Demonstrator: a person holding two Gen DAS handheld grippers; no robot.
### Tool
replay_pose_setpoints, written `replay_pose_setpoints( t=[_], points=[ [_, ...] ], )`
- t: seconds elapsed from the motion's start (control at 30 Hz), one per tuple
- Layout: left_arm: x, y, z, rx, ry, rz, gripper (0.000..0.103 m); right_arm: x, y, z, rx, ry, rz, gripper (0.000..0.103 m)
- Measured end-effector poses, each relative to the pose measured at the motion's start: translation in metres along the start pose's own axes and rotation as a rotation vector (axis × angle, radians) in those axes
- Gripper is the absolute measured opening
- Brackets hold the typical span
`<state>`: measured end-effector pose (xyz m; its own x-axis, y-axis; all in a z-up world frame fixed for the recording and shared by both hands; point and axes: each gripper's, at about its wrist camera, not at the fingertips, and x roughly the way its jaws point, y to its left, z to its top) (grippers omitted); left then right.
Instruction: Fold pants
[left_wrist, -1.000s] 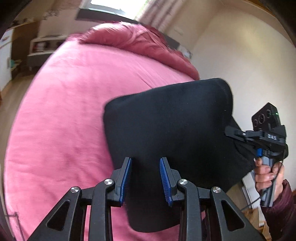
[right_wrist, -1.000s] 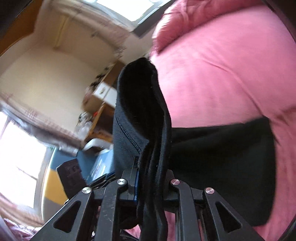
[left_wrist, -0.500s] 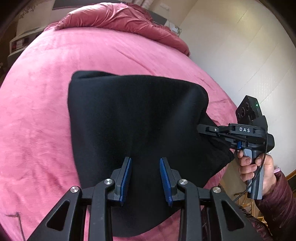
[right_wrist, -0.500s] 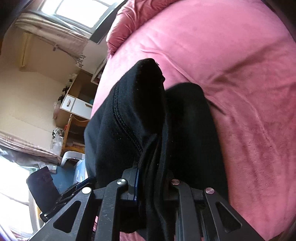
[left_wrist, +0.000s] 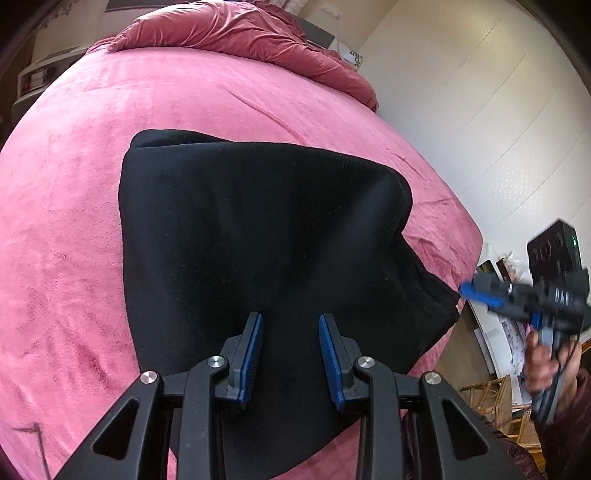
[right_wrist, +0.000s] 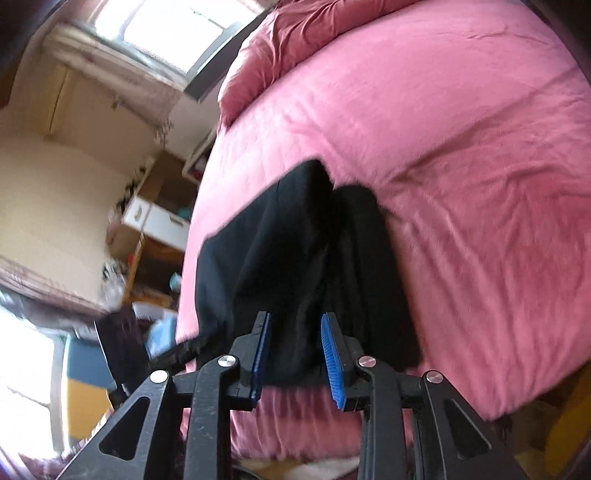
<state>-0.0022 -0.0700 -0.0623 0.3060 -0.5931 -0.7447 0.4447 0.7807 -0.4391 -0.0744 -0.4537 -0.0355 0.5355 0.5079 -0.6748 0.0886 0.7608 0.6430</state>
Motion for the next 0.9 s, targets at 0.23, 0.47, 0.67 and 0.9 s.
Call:
replay_pose_setpoints(
  t=[0.23,0.47,0.67,0.9],
  points=[
    [-0.019,-0.006,-0.007,0.031,-0.011,0.004,0.032,0.024,0.002,-0.014,-0.020,0.041,-0.095,0.020],
    [-0.035,-0.017,-0.013,0.084,-0.036,0.029,0.032,0.011,0.021,-0.023,-0.146,0.040,-0.181,0.007],
    [-0.026,-0.020,-0.017,0.110,0.007,0.065,0.032,0.027,-0.011,-0.038,-0.094,0.097,-0.220,0.007],
    [-0.026,-0.027,-0.016,0.138,-0.013,0.073,0.032,0.014,0.007,-0.029,-0.156,0.097,-0.237,0.023]
  ],
)
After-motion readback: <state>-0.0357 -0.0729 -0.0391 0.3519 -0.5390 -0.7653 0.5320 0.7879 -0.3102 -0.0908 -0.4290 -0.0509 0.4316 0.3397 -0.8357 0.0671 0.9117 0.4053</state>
